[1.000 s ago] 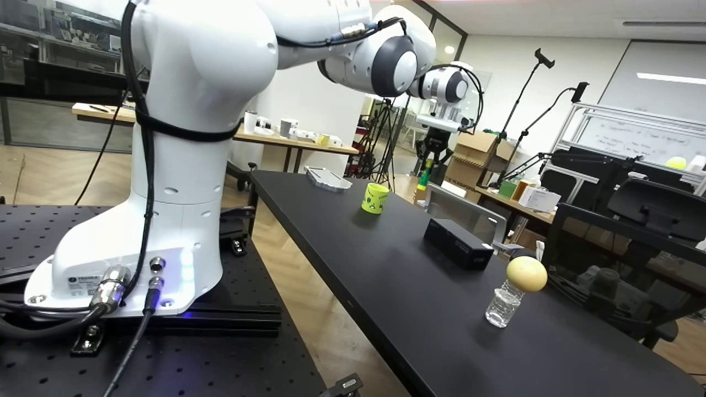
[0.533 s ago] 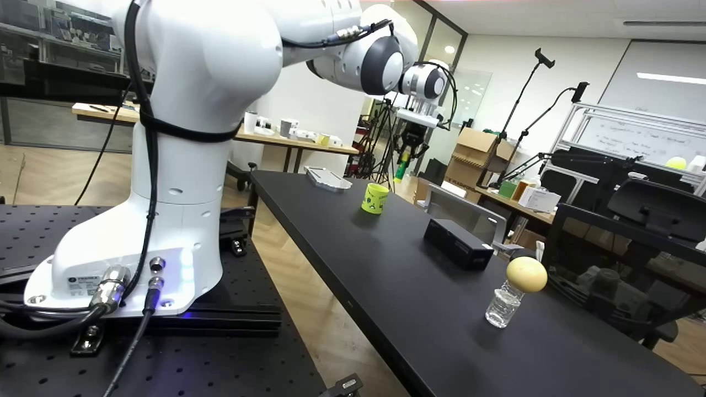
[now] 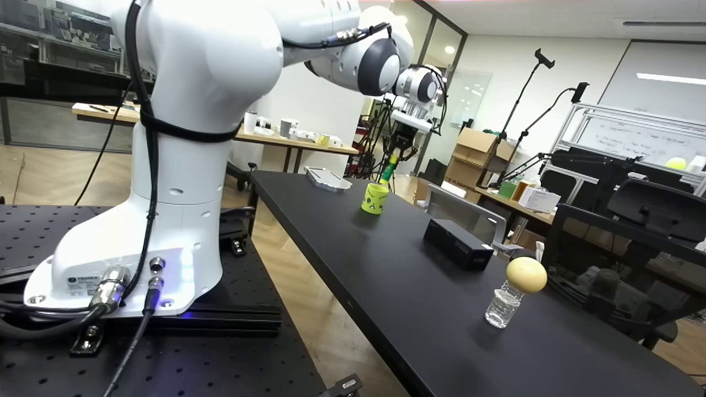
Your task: Remove the glue stick from the top of the black box and put it in the yellow mug
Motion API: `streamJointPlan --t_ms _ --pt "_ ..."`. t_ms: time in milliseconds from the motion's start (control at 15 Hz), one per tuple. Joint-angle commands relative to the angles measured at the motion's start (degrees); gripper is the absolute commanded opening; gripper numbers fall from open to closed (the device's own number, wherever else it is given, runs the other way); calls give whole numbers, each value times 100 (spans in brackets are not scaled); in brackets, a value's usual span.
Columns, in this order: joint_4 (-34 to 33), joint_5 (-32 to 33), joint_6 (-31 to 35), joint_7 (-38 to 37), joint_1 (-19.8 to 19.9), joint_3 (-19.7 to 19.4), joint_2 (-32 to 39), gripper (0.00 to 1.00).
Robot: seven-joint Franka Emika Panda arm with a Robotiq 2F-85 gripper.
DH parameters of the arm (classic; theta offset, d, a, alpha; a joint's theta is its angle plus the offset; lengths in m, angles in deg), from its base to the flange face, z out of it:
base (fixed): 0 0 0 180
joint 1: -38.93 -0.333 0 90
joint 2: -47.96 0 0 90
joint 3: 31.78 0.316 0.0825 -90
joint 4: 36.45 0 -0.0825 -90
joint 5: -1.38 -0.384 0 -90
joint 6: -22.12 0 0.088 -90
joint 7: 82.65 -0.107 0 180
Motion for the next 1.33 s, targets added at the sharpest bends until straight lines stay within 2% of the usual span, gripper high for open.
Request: streamJointPlan --t_ms 0,267,600,800,867,933,1000,1267 --pt "181 -96 109 261 57 132 -66 8" --pt "396 -261 678 526 115 262 -7 8" --pt "860 -312 1581 669 150 265 -14 8" --pt "1191 -303 1891 742 178 258 -68 8" --pt "1292 -300 1943 755 187 253 -93 22" --pt "1379 -311 1972 755 202 257 -120 57" --pt "1464 -322 1926 795 226 274 -164 58" --pt "1657 -317 1877 728 281 241 -381 84"
